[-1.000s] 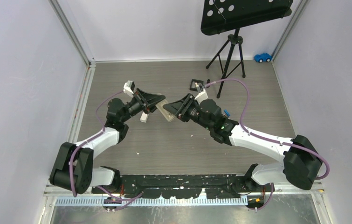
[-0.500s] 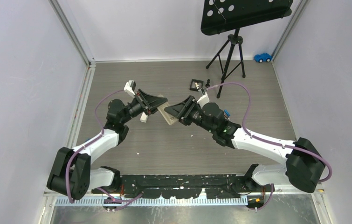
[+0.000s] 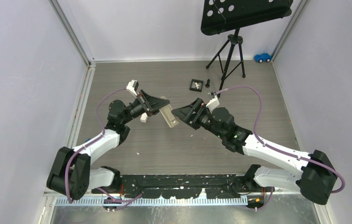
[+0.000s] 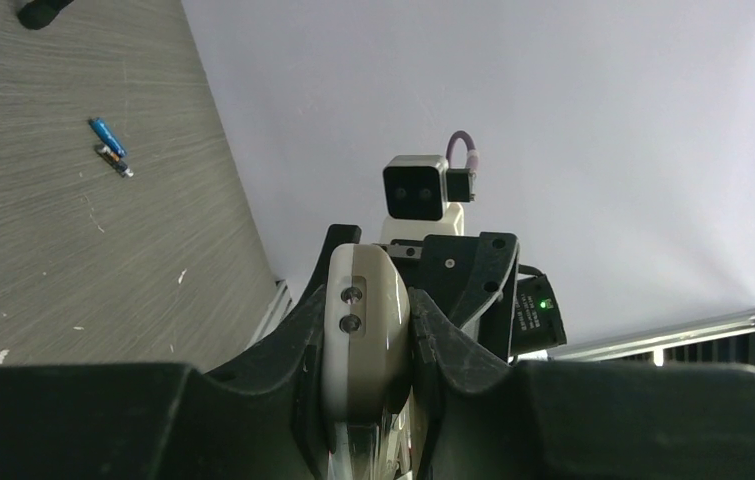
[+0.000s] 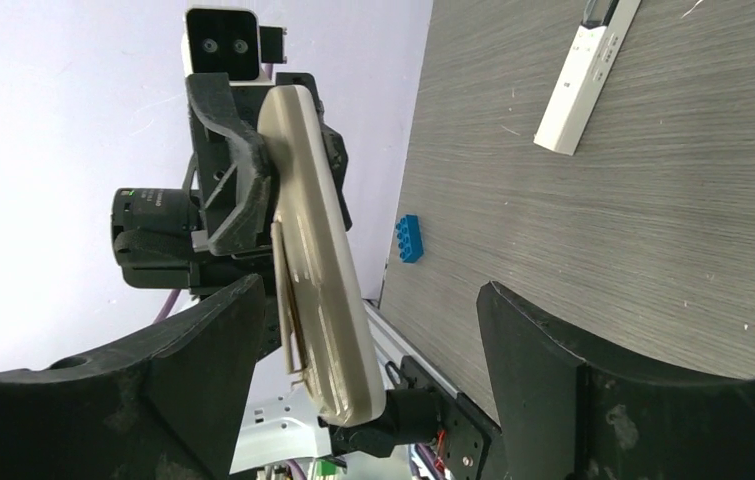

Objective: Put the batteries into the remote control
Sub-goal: Load the battery cover into the remote control.

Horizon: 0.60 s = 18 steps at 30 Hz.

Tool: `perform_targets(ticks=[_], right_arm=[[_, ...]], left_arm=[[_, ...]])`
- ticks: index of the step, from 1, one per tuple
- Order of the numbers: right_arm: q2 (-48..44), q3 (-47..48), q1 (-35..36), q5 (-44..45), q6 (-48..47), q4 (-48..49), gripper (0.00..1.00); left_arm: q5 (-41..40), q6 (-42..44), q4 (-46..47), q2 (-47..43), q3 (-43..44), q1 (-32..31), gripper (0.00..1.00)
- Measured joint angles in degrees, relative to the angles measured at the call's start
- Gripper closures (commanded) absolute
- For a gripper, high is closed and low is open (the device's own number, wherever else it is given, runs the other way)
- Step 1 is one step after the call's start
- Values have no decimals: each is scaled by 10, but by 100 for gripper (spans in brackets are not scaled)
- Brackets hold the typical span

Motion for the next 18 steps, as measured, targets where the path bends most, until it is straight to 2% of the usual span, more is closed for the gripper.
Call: perform_targets(ticks=[6, 7, 12, 15, 18], right_arm=[[-48, -5, -2, 14, -10, -25, 19], [-52, -5, -2, 14, -13, -27, 22], [-55, -5, -2, 8, -35, -37, 50], [-55, -5, -2, -2, -52, -43, 58], [-57, -5, -2, -8, -66, -53, 60]], left_arm=[[5, 7, 4, 8, 0, 0, 100], [5, 10, 4, 10, 0, 0, 100], [5, 12, 6, 17, 0, 0, 100], [6, 14, 8, 17, 0, 0, 100], [6, 17, 8, 18, 0, 0, 100]])
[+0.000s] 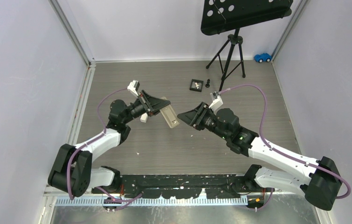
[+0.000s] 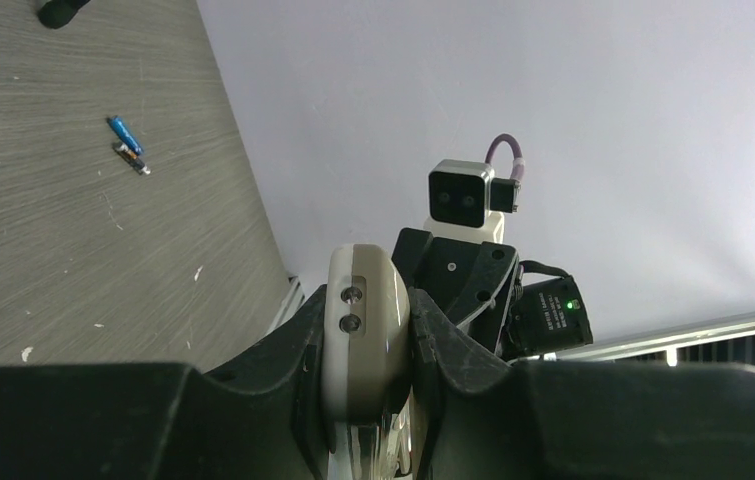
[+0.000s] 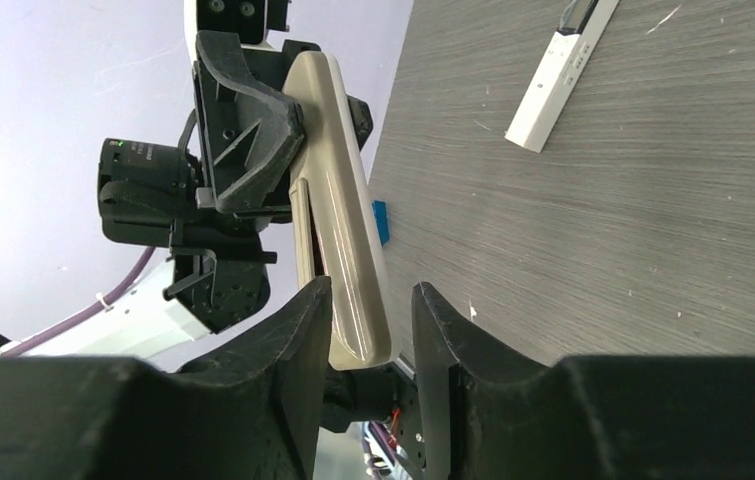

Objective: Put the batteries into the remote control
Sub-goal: Load the battery cover into the remote control.

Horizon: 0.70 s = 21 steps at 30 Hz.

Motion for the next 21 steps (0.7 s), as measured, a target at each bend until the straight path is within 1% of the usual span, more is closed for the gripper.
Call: perform_targets(ticks=[2, 6, 11, 16, 21], right_arm=[[-3, 4, 0, 0, -5, -18, 60], [-2, 37, 0, 0, 3, -83, 59], [-2, 56, 4, -2, 26, -114, 58], [16, 59, 10, -15, 46, -116, 64], [49, 61, 18, -30, 66, -93, 68]], left_arm=[[0, 2, 0, 2, 0, 0, 100], [-2, 17, 0, 6, 0, 1, 100], [-16, 44, -6, 6, 0, 1, 100], [-30, 61, -12, 6, 0, 1, 100], [-40, 72, -17, 6, -5, 2, 100]])
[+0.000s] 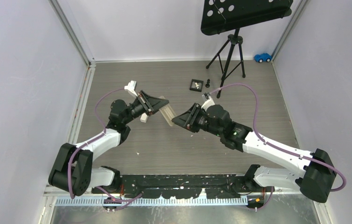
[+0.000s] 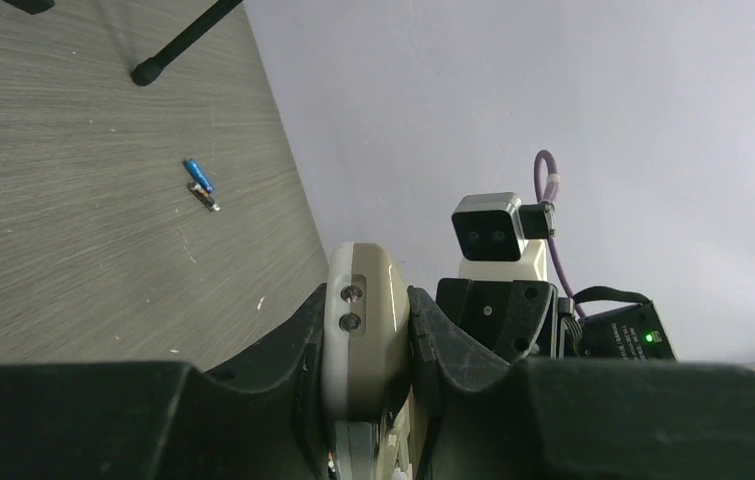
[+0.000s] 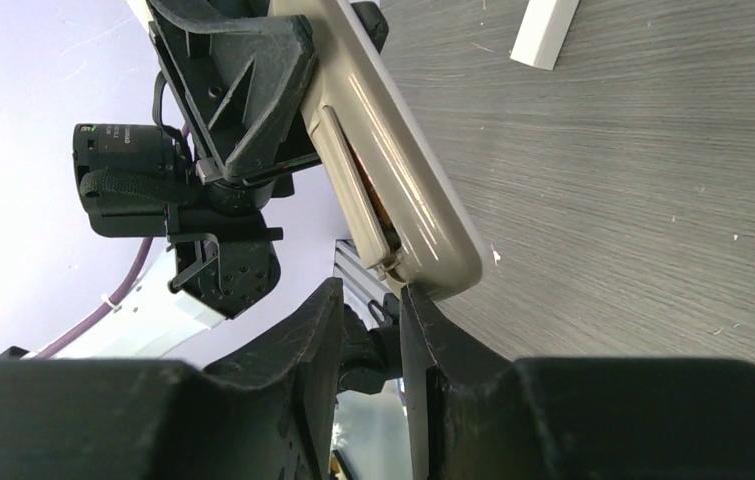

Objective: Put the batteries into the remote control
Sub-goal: Load the battery cover into the remote control.

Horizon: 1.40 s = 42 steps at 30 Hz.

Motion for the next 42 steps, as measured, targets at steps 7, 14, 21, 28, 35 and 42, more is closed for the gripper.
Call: perform_targets(ticks=[7, 14, 21, 28, 35, 42], right_arm=[[12, 1, 2, 0, 17, 10, 75], [16, 1, 2, 12, 33, 19, 85], [23, 1, 5, 13, 58, 57, 87], [25, 1, 5, 15, 71, 62, 87], [25, -12, 5, 25, 111, 52, 87], [23, -51, 4, 32, 180, 92, 87]], left_arm=[[-3, 1, -3, -2, -6, 0, 100], [-5, -3, 2, -4, -9, 0, 100], [-20, -9, 9, -4, -17, 6, 100], [-28, -15, 9, -4, -20, 7, 100], [-26, -29, 21, -4, -20, 6, 100], [-23, -26, 25, -2, -27, 5, 100]])
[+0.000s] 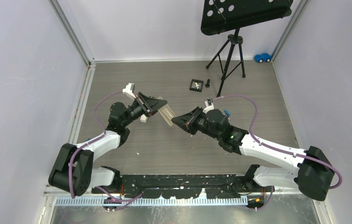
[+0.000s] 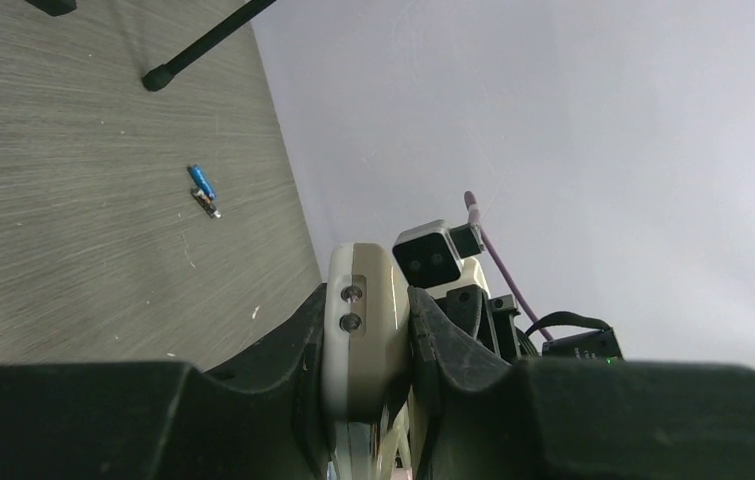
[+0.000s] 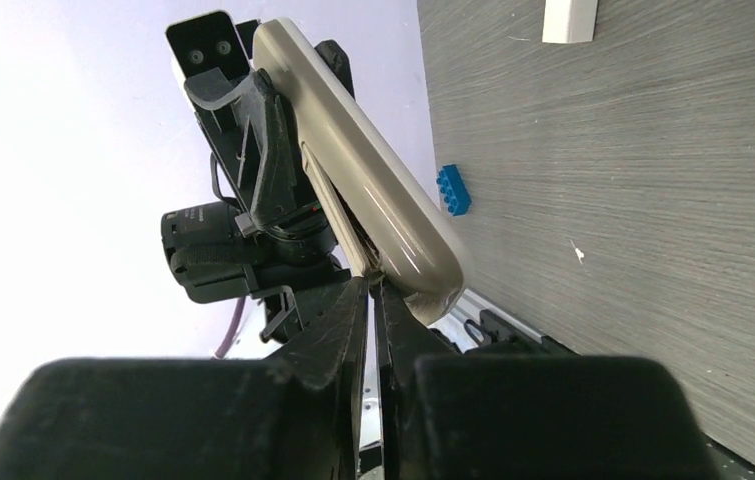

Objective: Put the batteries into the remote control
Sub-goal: Load the battery cover into the remote control.

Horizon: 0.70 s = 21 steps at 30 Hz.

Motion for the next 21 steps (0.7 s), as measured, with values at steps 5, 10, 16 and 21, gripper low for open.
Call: perform_targets(ticks=[5, 10, 16, 21], right_arm=[[-4, -13, -5, 0, 35, 17, 86], [-3, -13, -9, -5, 42, 29, 85], [15, -13, -15, -20, 42, 48, 88], [24, -7, -16, -28, 41, 44, 89]], left_arm=[[0, -1, 2, 2, 0, -1, 100], [-1, -3, 10, 2, 0, -1, 100], [-4, 0, 11, 3, 0, 3, 100], [-6, 0, 9, 3, 0, 6, 100]])
